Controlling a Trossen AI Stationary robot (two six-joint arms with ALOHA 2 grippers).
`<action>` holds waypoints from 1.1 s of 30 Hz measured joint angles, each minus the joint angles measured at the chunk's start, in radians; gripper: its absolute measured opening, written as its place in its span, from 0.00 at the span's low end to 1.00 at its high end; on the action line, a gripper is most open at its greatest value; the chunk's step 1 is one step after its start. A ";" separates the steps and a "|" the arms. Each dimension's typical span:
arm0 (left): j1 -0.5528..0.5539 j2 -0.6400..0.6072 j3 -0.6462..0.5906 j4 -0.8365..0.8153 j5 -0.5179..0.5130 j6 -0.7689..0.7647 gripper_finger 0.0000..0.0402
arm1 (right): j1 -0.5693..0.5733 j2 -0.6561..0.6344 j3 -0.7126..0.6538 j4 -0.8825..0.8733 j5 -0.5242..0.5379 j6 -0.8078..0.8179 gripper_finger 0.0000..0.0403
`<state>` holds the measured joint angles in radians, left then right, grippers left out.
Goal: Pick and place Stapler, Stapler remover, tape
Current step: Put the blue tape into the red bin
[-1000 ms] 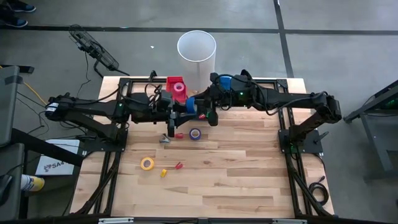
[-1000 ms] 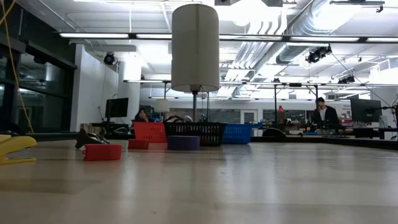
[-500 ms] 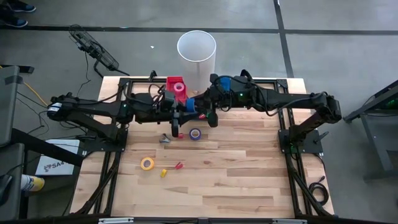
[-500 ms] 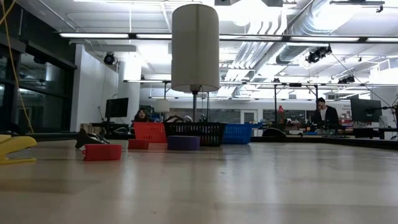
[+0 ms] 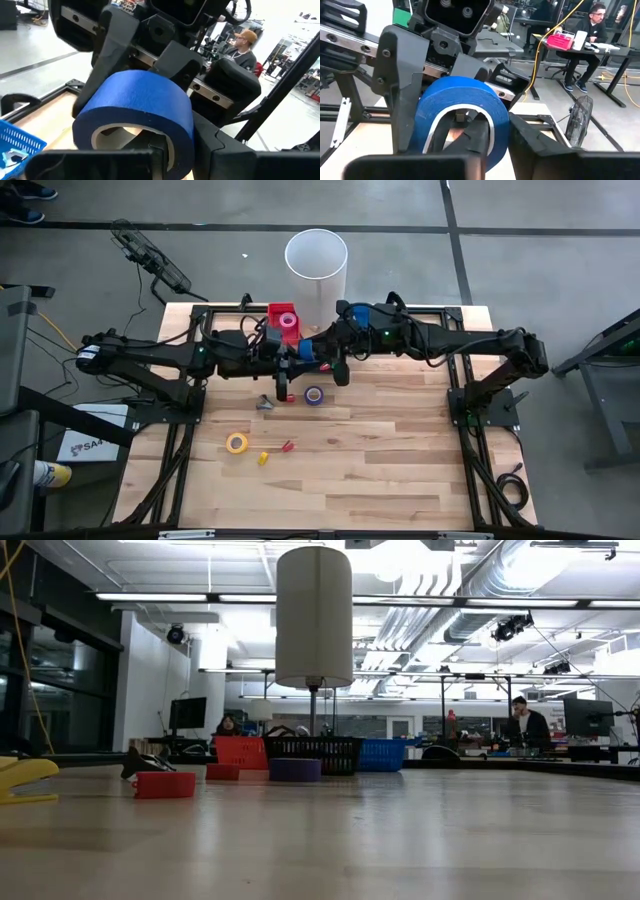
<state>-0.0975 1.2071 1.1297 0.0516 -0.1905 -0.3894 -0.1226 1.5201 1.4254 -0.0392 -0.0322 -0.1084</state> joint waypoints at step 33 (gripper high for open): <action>0.028 -0.080 0.001 -0.351 -0.328 -0.124 0.10 | -0.074 -0.121 0.000 -0.277 0.147 0.066 0.46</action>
<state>-0.0698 1.1268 1.1307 -0.2997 -0.5183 -0.5131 -0.1962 1.3987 1.4256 -0.3162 0.1150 -0.0421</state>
